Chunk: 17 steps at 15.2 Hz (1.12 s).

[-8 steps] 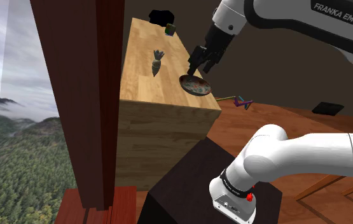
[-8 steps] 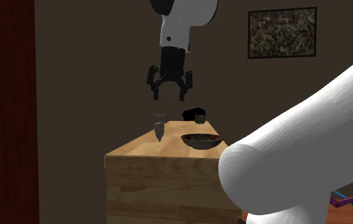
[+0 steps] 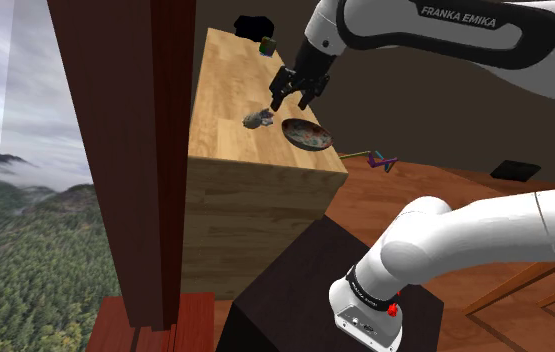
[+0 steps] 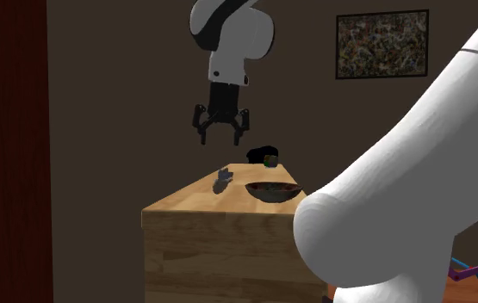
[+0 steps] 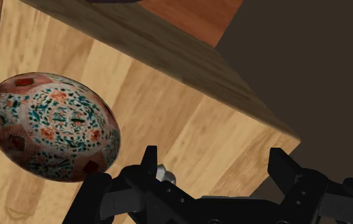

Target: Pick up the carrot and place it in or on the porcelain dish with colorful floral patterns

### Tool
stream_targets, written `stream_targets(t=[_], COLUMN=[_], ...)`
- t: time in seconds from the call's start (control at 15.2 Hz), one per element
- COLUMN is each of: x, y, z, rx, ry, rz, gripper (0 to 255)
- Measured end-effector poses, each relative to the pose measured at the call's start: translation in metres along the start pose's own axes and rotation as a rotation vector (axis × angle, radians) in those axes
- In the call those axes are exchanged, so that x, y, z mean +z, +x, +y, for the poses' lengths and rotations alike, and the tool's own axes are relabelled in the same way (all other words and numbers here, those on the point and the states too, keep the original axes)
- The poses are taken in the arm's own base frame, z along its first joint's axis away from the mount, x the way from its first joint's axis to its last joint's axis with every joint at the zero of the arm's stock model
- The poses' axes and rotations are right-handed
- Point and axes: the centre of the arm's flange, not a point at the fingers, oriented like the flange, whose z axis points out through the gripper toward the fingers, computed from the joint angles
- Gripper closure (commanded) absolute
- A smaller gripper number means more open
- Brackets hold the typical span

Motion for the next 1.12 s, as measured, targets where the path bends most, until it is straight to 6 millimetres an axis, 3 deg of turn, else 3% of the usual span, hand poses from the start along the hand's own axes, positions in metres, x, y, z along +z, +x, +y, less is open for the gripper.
stream_targets(t=[0.46, 0.92, 1.12], x=[0.045, 0.084, 0.098], y=[0.071, 0.149, 0.172], z=[0.005, 0.027, 0.034], rx=[0.135, 0.272, 0.318], ry=[-0.015, -0.031, -0.036], rz=[0.052, 0.104, 0.121], gripper=[0, 0, 0])
